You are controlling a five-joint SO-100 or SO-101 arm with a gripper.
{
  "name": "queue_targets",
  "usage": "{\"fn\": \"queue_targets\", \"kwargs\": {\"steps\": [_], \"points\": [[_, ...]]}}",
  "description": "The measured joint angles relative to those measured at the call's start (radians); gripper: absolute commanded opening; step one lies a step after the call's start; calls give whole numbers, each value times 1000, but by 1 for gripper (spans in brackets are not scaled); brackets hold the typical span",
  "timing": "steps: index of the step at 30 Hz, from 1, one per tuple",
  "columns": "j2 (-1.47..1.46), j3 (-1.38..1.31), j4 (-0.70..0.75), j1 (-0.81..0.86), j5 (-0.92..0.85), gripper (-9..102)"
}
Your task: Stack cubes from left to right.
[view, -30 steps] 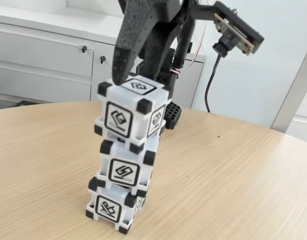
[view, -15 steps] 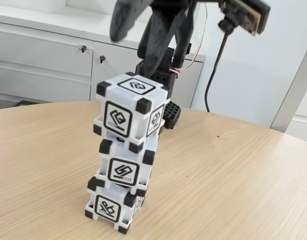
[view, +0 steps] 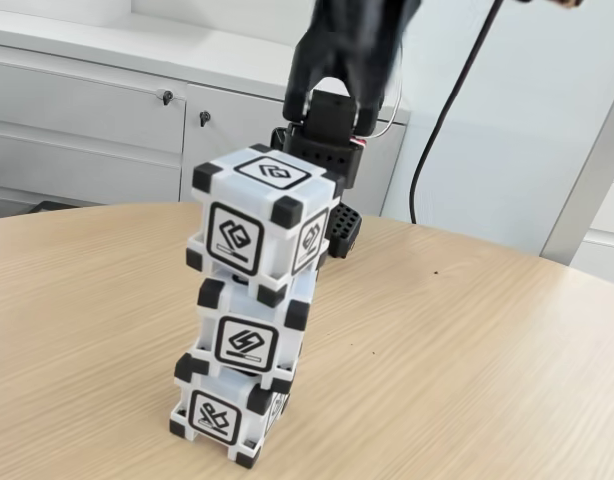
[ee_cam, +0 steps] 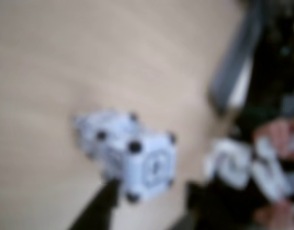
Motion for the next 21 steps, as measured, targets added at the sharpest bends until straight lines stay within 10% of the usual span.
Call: {"fn": "queue_targets", "kwargs": {"steps": [21], "points": [[21, 133, -144, -483, -175, 0]]}}
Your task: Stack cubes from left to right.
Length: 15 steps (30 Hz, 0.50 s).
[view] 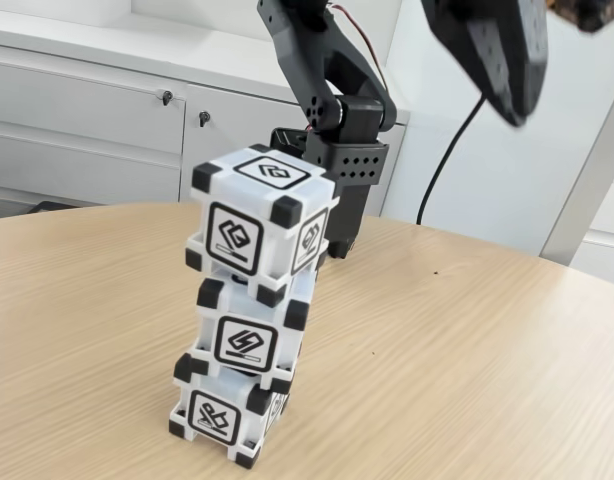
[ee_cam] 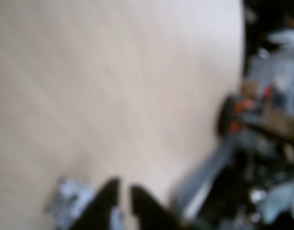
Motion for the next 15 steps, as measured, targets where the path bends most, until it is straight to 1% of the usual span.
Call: {"fn": "queue_targets", "kwargs": {"steps": [4, 8, 12, 15], "points": [[135, 230, -153, -5, -52, 0], [296, 500, -258, -11, -78, 0], [462, 706, -295, -14, -80, 0], [565, 778, -295, -5, -80, 0]]}}
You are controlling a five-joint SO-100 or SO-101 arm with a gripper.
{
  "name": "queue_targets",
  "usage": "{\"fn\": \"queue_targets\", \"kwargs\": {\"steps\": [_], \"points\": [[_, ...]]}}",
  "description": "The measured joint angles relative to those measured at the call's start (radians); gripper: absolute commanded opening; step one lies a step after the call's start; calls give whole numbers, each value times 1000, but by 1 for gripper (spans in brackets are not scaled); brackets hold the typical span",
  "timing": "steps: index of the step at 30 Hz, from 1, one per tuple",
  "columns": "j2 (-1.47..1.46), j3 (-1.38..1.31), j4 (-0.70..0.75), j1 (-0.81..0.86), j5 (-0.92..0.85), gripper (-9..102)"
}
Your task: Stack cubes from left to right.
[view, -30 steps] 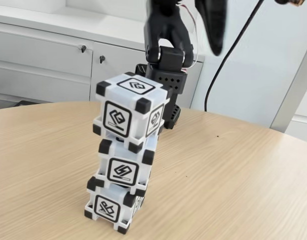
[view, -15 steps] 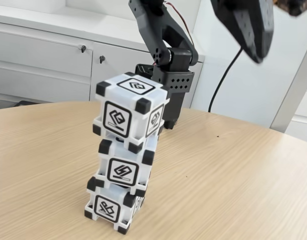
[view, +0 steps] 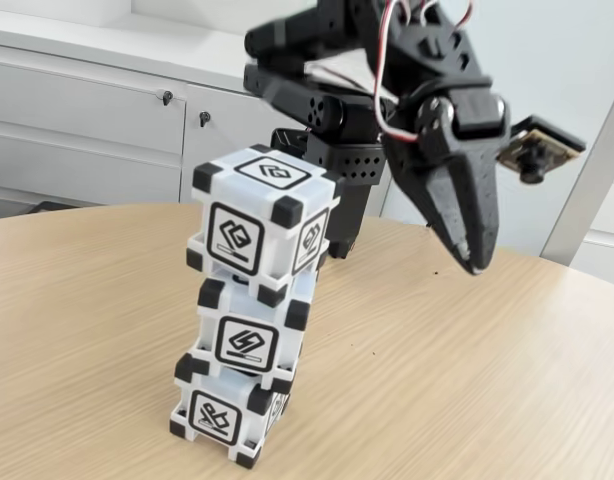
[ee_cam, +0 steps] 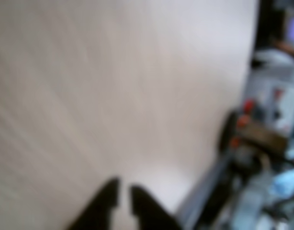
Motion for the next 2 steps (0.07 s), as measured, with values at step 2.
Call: {"fn": "queue_targets", "kwargs": {"steps": [2], "points": [[41, 29, 0, 2, 3, 0]]}}
